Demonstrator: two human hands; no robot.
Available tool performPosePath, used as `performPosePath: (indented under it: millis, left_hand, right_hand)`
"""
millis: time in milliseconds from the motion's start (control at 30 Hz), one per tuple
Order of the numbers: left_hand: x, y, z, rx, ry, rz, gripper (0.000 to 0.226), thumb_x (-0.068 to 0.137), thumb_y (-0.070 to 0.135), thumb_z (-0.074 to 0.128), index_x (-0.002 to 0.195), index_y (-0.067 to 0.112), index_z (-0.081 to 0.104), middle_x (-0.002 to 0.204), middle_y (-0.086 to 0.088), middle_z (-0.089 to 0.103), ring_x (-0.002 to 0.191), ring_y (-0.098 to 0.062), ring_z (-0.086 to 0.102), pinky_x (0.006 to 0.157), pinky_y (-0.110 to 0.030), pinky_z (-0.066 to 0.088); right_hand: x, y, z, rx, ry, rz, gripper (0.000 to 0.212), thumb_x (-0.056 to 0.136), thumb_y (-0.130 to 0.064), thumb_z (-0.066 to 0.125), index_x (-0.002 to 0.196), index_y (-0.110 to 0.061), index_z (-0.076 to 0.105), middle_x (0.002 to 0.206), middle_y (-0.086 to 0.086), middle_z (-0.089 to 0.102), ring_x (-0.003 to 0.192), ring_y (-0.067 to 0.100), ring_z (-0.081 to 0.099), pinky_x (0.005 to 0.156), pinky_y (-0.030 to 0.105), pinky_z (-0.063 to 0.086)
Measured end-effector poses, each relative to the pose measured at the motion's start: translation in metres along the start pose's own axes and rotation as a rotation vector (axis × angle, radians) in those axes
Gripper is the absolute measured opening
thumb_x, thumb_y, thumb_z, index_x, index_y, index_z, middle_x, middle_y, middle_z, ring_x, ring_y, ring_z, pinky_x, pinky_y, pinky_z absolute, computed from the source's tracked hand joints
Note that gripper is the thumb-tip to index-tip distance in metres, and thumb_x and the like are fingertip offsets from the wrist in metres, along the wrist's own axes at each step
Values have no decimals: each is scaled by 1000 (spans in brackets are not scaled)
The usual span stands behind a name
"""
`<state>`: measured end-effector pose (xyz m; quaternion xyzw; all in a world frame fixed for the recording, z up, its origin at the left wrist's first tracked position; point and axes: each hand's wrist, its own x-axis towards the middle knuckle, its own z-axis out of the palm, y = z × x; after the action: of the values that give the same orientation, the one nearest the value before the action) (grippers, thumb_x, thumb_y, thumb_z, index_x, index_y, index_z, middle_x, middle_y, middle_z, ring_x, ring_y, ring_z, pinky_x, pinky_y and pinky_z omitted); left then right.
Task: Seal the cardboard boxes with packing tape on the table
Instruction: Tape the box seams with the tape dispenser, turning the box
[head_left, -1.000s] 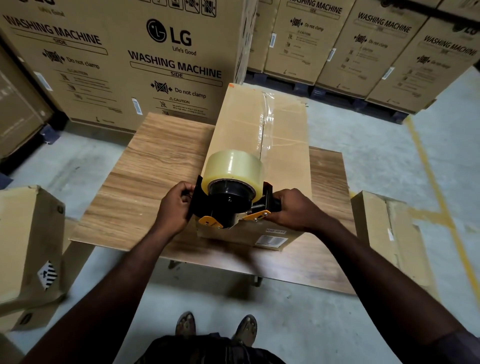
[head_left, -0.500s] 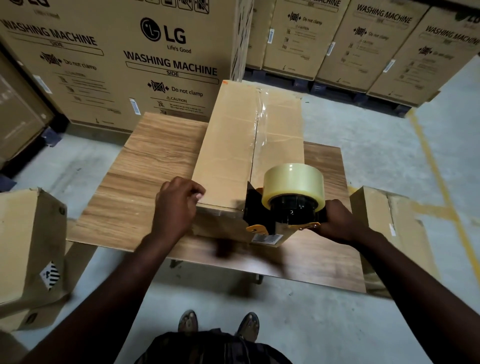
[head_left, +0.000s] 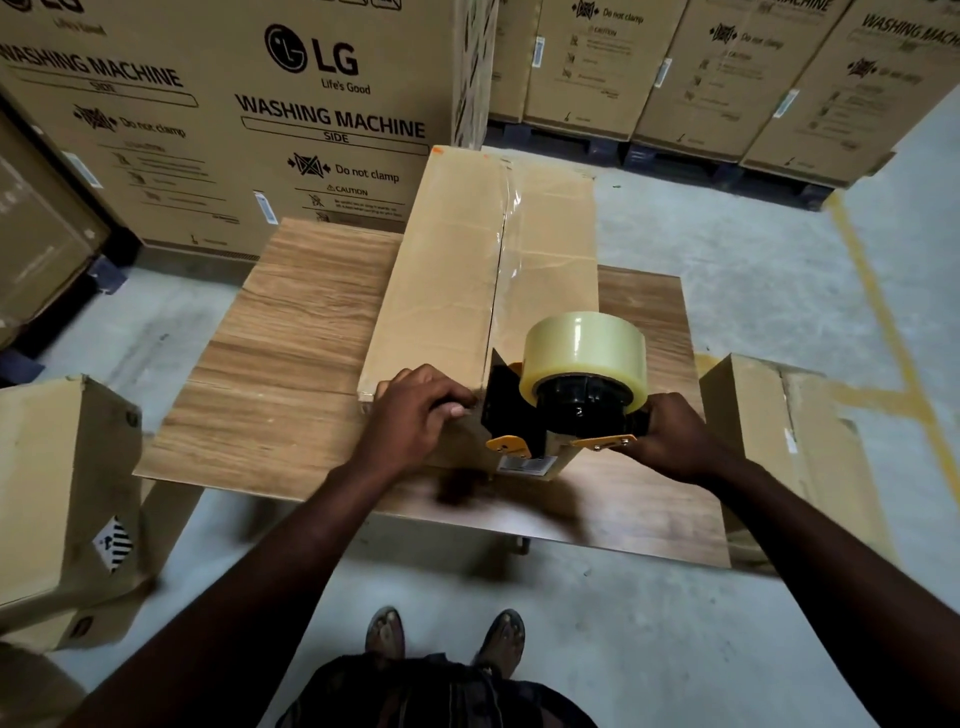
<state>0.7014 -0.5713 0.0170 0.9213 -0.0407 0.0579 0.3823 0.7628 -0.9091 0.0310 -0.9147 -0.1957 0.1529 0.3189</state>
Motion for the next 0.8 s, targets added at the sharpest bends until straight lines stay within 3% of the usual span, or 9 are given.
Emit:
performPosePath:
  millis: [67,133,200,233,333,433,567,667,800]
  left_hand:
    - [0,-1,-1,-26,0,5,17,88,27,66,98,38,73,96,16,63,99,-9,55,91,-42,40]
    - [1,-2,-2,-37,-5,12,17,87,32,63,99,39,72,96,17,63,99,-7,56,93,-47,44]
    - [1,-2,-3,-40,-12,10,18,87,33,62,101,39,72,97,18,63,99,-6,55,92,-51,46]
    - [1,-1,-3,-41,-12,8,18,87,33,61,101,39,72,97,18,63,100,-6,55,92,-51,46]
    - [2,5,2,-7,8,-26,20,87,33,60,101,40,72,97,17,62,101,-9,54,95,-50,43]
    - [2,20,10,63,14,-76,16,88,34,65,102,40,72,99,16,62,103,-10,51,94,-39,34]
    - [6,62,38,112,-85,0,13,90,32,67,101,39,70,100,15,61,103,-11,52,85,-32,27]
    - [12,89,60,139,-147,38,15,92,25,65,101,36,71,102,12,61,104,-15,52,87,-33,31]
    - [15,87,67,107,-139,11,15,91,23,67,97,37,70,98,13,59,101,-14,51,89,-36,35]
  right_hand:
    - [-10,10,-11,13,44,7,62,67,-82,70,88,-24,76,79,0,74,78,27,70,65,47,56]
    - [-24,19,-24,42,72,-11,51,67,-85,65,94,-42,75,89,-7,76,86,17,70,74,42,58]
    - [-37,23,-38,60,96,-29,24,72,-67,72,95,-65,66,92,-27,72,87,4,66,78,30,54]
    - [-42,24,-42,93,106,-33,31,75,-52,77,96,-69,62,94,-34,69,88,0,64,78,27,51]
    - [-48,38,-44,105,112,-61,56,83,-14,80,99,-64,62,95,-33,67,89,-9,62,76,22,49]
    - [-46,40,-38,75,153,-100,52,81,-18,70,105,-62,58,97,-25,68,94,-14,59,81,4,43]
    - [-47,47,-33,-2,172,-194,25,83,-40,61,109,-41,63,100,0,64,94,-5,52,80,4,41]
    - [-46,55,-31,15,169,-161,17,84,-35,64,101,-32,62,95,-5,66,91,-5,55,80,11,45]
    - [-49,57,-26,47,170,-121,15,85,-39,68,92,-53,67,87,-23,69,91,-7,63,75,13,49]
